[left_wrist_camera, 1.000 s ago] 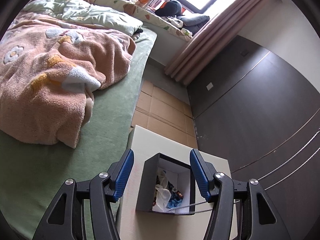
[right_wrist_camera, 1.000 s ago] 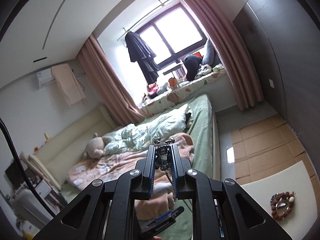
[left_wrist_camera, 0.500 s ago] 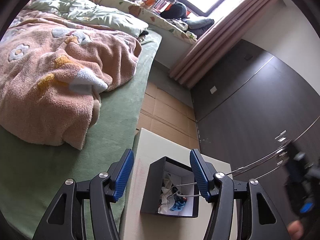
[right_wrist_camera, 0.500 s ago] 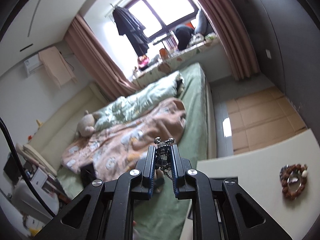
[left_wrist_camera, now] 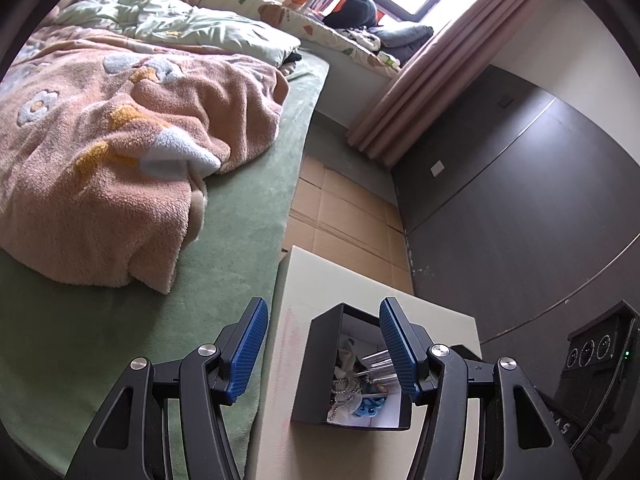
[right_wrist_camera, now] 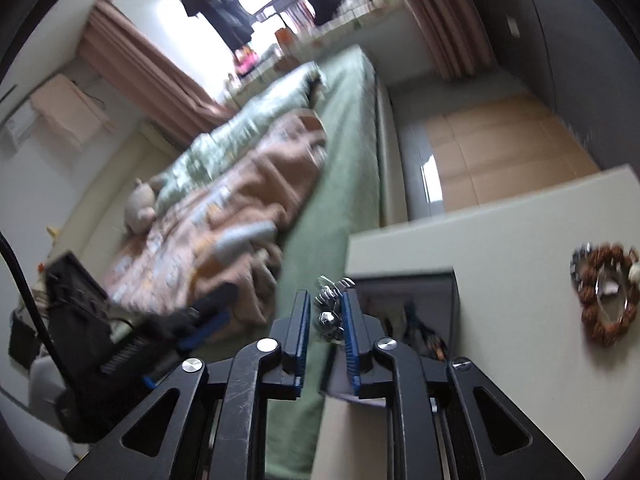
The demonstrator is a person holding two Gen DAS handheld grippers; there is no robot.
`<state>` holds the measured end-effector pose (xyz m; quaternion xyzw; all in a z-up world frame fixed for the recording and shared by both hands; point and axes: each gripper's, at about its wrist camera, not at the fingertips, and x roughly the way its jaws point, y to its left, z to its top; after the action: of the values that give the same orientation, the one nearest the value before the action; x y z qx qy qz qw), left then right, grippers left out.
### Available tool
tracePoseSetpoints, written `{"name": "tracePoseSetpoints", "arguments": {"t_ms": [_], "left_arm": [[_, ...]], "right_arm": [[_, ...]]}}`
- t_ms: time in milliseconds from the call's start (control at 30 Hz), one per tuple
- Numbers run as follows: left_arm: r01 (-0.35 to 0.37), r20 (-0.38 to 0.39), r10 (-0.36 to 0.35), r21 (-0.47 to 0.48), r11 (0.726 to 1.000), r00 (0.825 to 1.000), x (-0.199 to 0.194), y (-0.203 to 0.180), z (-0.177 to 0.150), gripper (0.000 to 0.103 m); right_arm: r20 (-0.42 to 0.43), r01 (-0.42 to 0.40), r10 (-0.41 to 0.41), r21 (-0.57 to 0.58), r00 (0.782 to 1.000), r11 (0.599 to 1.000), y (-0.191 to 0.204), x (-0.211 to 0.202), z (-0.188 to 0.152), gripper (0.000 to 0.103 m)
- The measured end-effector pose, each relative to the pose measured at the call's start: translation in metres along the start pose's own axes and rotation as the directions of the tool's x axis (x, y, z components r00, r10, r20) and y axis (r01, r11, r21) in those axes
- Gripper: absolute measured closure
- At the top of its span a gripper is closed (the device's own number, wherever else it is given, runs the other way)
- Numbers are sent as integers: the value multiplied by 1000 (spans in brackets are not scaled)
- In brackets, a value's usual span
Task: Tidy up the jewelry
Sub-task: 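Open the right tool to drop the silver chain into the box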
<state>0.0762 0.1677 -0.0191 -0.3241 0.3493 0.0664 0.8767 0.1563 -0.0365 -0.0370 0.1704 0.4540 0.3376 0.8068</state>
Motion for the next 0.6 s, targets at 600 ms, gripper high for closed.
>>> {"name": "tracePoseSetpoints", "arguments": {"t_ms": [600], "left_arm": [[77,-8,-76,39,996,997,14,-55,-21,29]], "right_arm": [[145,76,-107,203,984,976,-90,-104,-11,49]]}}
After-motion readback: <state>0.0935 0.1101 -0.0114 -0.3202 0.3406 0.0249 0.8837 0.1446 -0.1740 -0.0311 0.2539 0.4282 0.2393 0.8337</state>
